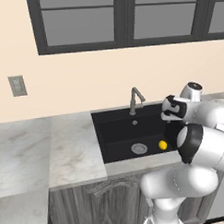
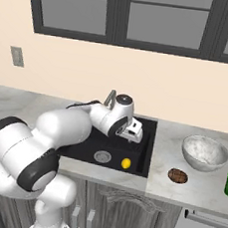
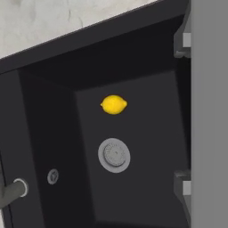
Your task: Remove the potato and lemon from the sink. Then move the bowl and cup from the counter to the sink for washing.
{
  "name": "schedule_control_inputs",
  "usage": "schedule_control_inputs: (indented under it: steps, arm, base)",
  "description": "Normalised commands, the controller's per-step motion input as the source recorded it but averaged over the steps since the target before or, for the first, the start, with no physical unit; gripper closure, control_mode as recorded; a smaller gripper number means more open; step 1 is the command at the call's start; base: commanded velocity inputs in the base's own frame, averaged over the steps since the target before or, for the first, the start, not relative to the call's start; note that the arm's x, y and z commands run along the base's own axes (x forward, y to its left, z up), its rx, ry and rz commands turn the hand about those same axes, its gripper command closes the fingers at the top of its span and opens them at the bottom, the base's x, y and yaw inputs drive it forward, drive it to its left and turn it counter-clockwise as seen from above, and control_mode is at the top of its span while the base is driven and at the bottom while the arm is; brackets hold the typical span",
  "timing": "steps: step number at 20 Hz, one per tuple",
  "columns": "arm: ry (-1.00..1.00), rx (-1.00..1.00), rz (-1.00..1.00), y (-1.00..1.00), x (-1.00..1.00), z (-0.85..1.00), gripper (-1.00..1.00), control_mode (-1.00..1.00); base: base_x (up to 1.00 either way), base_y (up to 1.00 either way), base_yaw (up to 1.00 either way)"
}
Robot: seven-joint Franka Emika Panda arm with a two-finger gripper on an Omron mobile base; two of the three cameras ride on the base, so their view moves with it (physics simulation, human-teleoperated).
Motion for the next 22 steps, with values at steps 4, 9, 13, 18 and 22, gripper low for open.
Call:
schedule_control_inputs:
  steps: [4, 9, 13, 18, 22]
  arm:
    - [0.00, -0.01, 0.00, 0.00, 0.07, -0.11, -1.00, -1.00]
    - [0.00, -0.03, 0.00, 0.00, 0.08, -0.12, -1.00, -1.00]
    - [0.00, -0.06, 0.00, 0.00, 0.10, -0.11, -1.00, -1.00]
    - [0.00, -0.03, 0.00, 0.00, 0.09, -0.11, -1.00, -1.00]
    - [0.00, 0.00, 0.00, 0.00, 0.08, -0.12, -1.00, -1.00]
  base:
    - [0.00, 0.00, 0.00]
    - [0.00, 0.00, 0.00]
    - [0.00, 0.00, 0.00]
    - [0.00, 0.00, 0.00]
    - [0.00, 0.00, 0.00]
